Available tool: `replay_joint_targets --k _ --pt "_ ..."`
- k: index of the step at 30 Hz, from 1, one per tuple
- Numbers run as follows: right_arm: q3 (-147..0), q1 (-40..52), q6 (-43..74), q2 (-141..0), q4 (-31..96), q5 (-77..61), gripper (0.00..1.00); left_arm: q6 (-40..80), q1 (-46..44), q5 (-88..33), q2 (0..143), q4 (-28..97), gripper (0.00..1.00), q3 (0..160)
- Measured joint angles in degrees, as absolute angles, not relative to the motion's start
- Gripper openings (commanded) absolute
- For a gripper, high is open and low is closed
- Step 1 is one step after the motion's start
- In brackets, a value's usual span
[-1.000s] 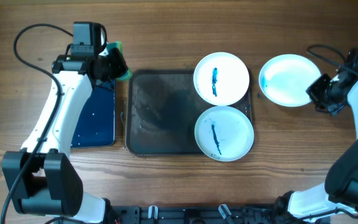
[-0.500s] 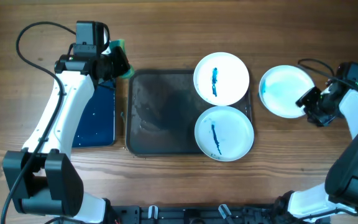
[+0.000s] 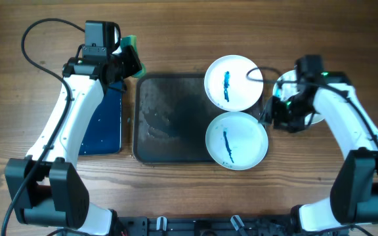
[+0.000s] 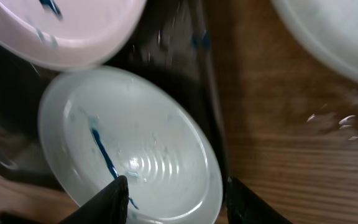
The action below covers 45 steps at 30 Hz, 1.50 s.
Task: Clean dirty plates on tray and stack at the side
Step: 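Carry the plate right and set it on the table beside the tray, then grip the lower-right white plate rim with the right gripper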
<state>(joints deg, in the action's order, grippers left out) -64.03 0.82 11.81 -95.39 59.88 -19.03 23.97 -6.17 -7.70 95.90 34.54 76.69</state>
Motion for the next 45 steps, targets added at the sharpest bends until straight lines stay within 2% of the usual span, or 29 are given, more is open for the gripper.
replay_joint_targets --k 10,12,14,20,24,30,40,45 --pt "-54.8 4.5 12.1 -95.4 54.4 -11.5 0.39 24.0 -6.2 -7.3 95.9 34.7 0.04 76.7" --pt "-53.1 4.5 12.1 -95.4 51.9 -11.5 0.34 24.0 -6.2 -7.3 95.9 34.8 0.04 76.7" --pt "-51.4 4.5 11.8 -95.4 49.9 -11.7 0.21 24.0 -6.2 -7.3 95.9 35.2 0.04 76.7" --pt "-50.1 4.4 10.8 -95.4 49.4 -11.8 0.12 24.0 -6.2 -7.3 95.9 36.0 0.04 76.7" --pt "-50.1 4.4 10.6 -95.3 49.5 -11.9 0.12 24.0 -6.2 -7.2 95.9 36.0 0.04 76.7" --pt "-52.1 4.5 10.5 -95.2 54.0 -12.2 0.26 24.0 -6.2 -7.1 95.9 36.0 0.04 76.7" --pt "-57.2 4.5 10.6 -95.2 63.6 -12.2 0.26 24.0 -6.2 -7.1 95.9 37.2 0.04 76.7" --pt "-56.6 4.5 11.2 -95.2 62.0 -12.3 0.27 24.0 -6.2 -7.1 95.9 37.4 0.04 76.7"
